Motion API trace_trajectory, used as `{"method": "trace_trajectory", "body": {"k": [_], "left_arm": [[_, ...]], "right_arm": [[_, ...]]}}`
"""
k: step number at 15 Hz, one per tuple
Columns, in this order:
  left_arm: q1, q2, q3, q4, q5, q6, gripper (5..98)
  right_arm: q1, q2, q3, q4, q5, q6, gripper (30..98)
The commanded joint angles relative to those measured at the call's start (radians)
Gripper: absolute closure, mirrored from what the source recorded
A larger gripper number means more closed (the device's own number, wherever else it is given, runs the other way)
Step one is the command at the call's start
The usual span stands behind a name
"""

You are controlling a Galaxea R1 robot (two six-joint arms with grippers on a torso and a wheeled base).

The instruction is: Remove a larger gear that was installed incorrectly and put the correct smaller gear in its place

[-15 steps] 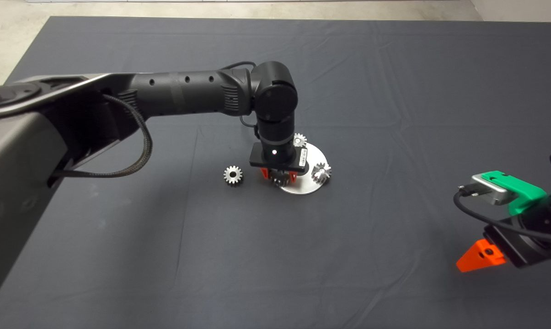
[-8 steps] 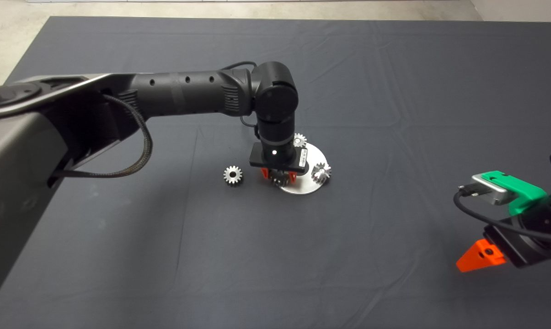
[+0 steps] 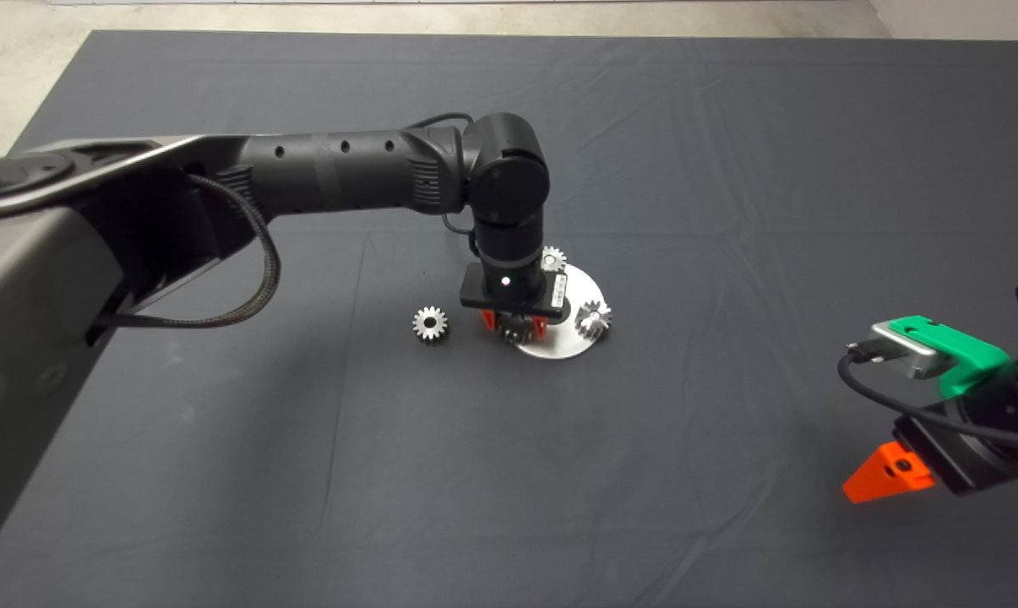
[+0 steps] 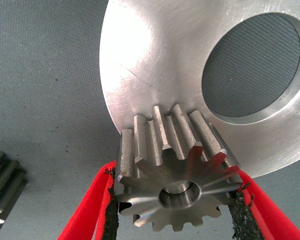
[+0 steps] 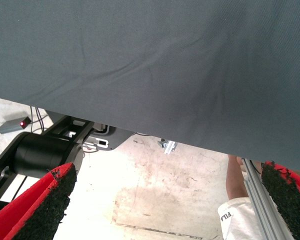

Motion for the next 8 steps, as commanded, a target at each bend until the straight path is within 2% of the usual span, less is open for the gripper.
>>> {"method": "trace_trajectory", "body": {"k": [1, 5, 8], "left_arm": [[-0.073, -0.007, 0.009, -0.007, 0.015, -0.004, 58.3], [-0.099, -0.005, 0.016, -0.008, 0.015, -0.016, 59.8], [-0.105, -0.005, 0.034, -0.031, 0.017, -0.022, 59.7]], "right_arm": [[0.024, -0.005, 0.008, 0.041, -0.104, -0.002, 30.7], [0.024, -0.005, 0.008, 0.041, -0.104, -0.002, 30.7], [0.024, -0.003, 0.008, 0.041, -0.104, -0.002, 30.7]]}}
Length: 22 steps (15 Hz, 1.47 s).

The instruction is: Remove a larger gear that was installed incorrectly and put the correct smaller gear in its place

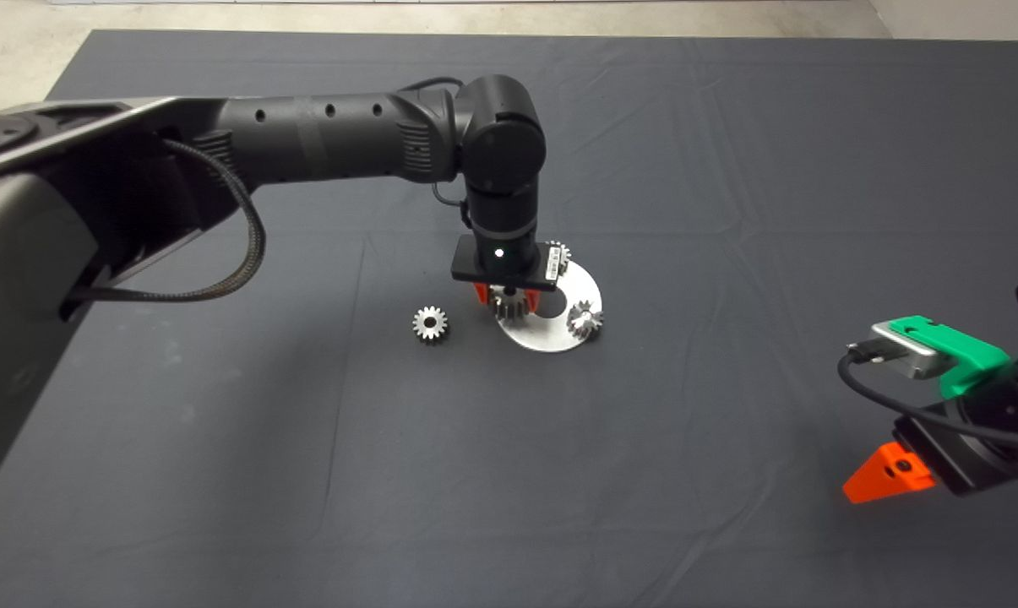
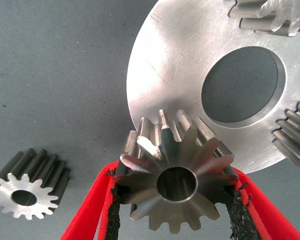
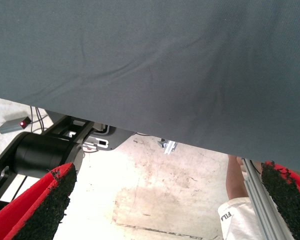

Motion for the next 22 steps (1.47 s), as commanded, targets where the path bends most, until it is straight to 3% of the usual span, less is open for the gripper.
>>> {"method": "trace_trajectory", "body": {"k": [1, 5, 8, 10, 13, 16, 20, 22], "left_arm": [[-0.049, 0.005, 0.042, -0.024, 0.001, -0.012, 59.8], [-0.055, -0.002, 0.112, -0.022, 0.089, -0.093, 59.8], [-0.072, -0.065, 0.239, -0.022, 0.089, -0.174, 59.8], [-0.072, -0.151, 0.361, -0.016, 0.089, -0.247, 59.8], [-0.072, -0.265, 0.507, -0.012, 0.089, -0.301, 59.8], [-0.068, -0.343, 0.654, 0.069, 0.092, -0.379, 59.7], [-0.059, -0.450, 0.716, 0.104, 0.093, -0.399, 59.8], [-0.003, -0.471, 0.738, 0.148, 0.094, -0.399, 59.8]], "right_arm": [[0.024, -0.003, 0.008, 0.041, -0.105, -0.002, 30.7], [0.024, -0.003, 0.008, 0.040, -0.105, -0.002, 30.7], [0.024, -0.003, 0.008, 0.039, -0.104, -0.002, 30.7], [0.024, -0.005, 0.008, 0.041, -0.105, -0.002, 30.7], [0.024, -0.005, 0.009, 0.041, -0.103, -0.002, 30.7], [0.024, -0.003, 0.009, 0.041, -0.103, -0.002, 30.7], [0.024, -0.005, 0.011, 0.042, -0.103, -0.002, 30.7], [0.024, -0.005, 0.017, 0.042, -0.103, -0.002, 30.7]]}}
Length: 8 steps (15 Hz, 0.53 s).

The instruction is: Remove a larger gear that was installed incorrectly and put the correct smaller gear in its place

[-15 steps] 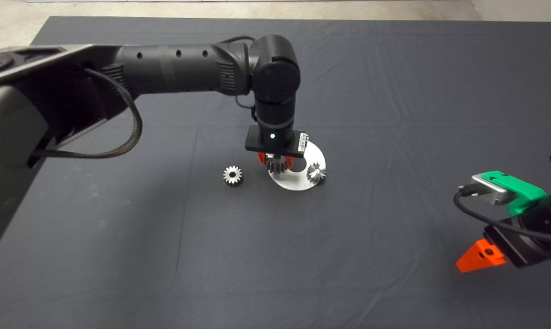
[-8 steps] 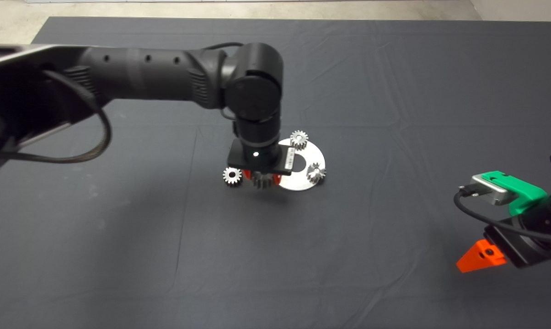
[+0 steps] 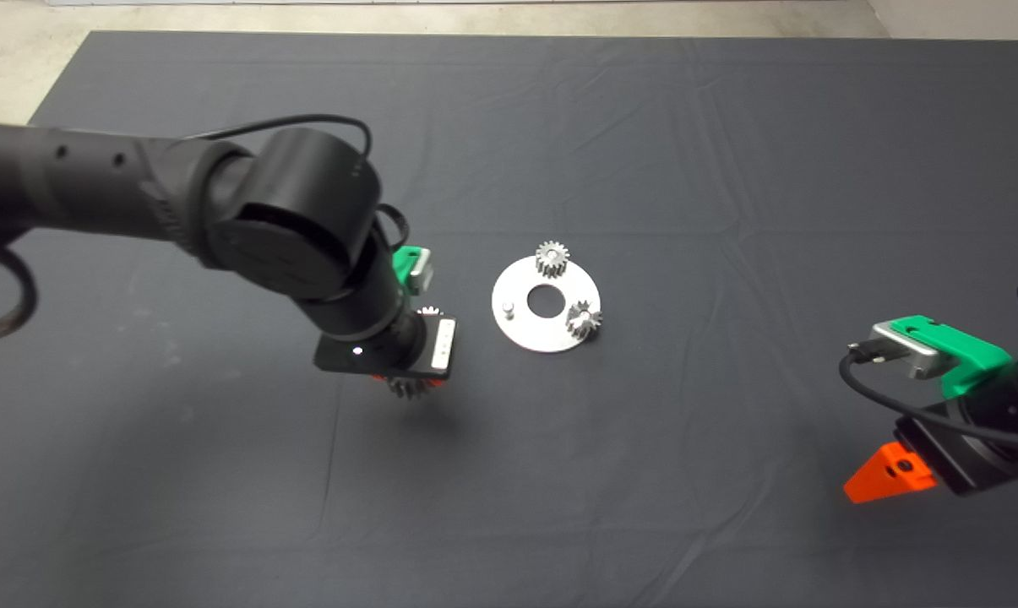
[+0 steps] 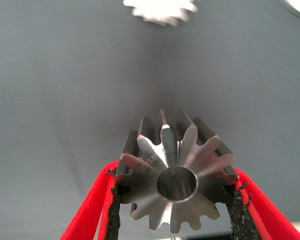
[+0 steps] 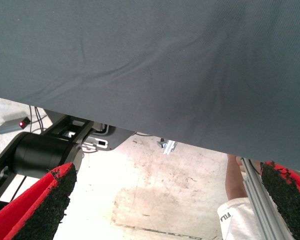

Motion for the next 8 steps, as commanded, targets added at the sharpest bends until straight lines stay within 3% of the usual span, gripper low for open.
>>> {"method": "trace_trajectory", "body": {"k": [1, 4, 8], "left_arm": [[0.059, -0.038, 0.045, 0.089, 0.024, -0.010, 59.8], [0.124, -0.035, 0.046, 0.143, 0.024, -0.010, 59.8], [0.136, -0.033, 0.046, 0.160, 0.024, -0.010, 59.7]], "right_arm": [[0.021, -0.004, 0.014, 0.042, -0.102, -0.002, 30.7], [0.021, -0.004, 0.016, 0.042, -0.102, -0.002, 30.7], [0.021, -0.004, 0.016, 0.042, -0.102, -0.002, 30.7]]}}
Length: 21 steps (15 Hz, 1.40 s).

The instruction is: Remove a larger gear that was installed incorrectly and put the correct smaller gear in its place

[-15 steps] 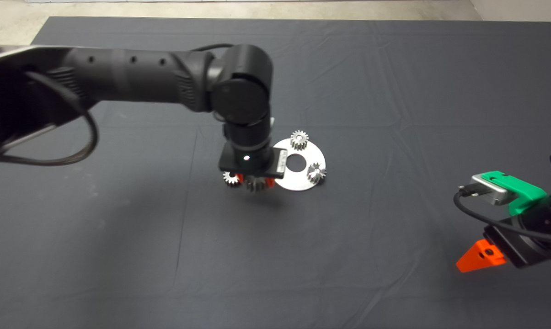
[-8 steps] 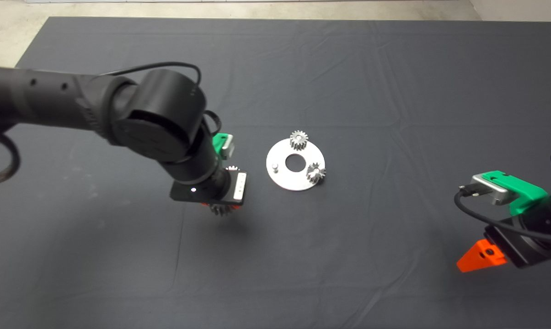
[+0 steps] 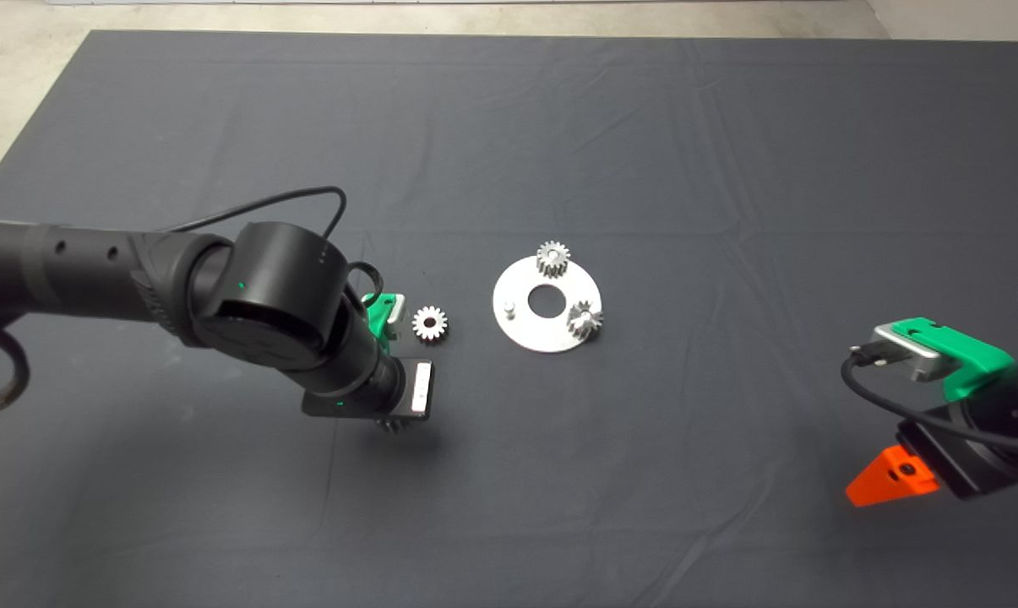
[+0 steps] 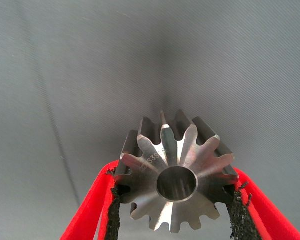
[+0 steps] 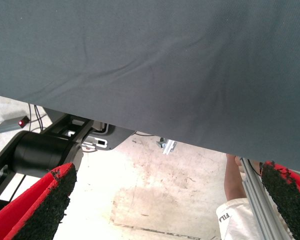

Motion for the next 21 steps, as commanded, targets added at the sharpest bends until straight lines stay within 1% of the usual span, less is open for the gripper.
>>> {"method": "trace_trajectory", "body": {"k": [1, 2, 3, 6, 10, 13, 15, 16, 21], "left_arm": [[-0.015, 0.001, 0.012, 0.037, 0.019, -0.006, 59.9], [0.001, 0.004, 0.013, 0.065, 0.019, -0.006, 59.9], [0.009, 0.005, 0.013, 0.082, 0.019, -0.006, 60.0], [0.019, 0.013, 0.013, 0.126, 0.019, -0.007, 59.9], [0.027, 0.017, 0.002, 0.140, 0.018, -0.009, 59.7], [0.069, 0.016, 0.005, 0.186, 0.018, -0.009, 59.7], [0.102, 0.016, 0.019, 0.249, 0.018, -0.009, 59.7], [0.108, 0.016, 0.019, 0.256, 0.018, -0.009, 59.6], [0.108, 0.018, 0.022, 0.261, 0.016, -0.007, 58.7]], "right_arm": [[0.019, -0.002, 0.009, 0.042, -0.104, -0.002, 30.7], [0.021, -0.002, 0.009, 0.042, -0.104, -0.002, 30.7], [0.021, -0.002, 0.009, 0.042, -0.104, -0.002, 30.7], [0.021, -0.002, 0.009, 0.042, -0.105, -0.002, 30.7], [0.021, -0.002, 0.009, 0.042, -0.105, -0.002, 30.7], [0.020, -0.002, 0.007, 0.042, -0.105, -0.002, 30.7], [0.020, -0.002, 0.007, 0.042, -0.105, -0.002, 30.7], [0.021, -0.002, 0.009, 0.042, -0.105, -0.002, 30.7], [0.020, -0.004, 0.007, 0.042, -0.106, -0.002, 30.7]]}}
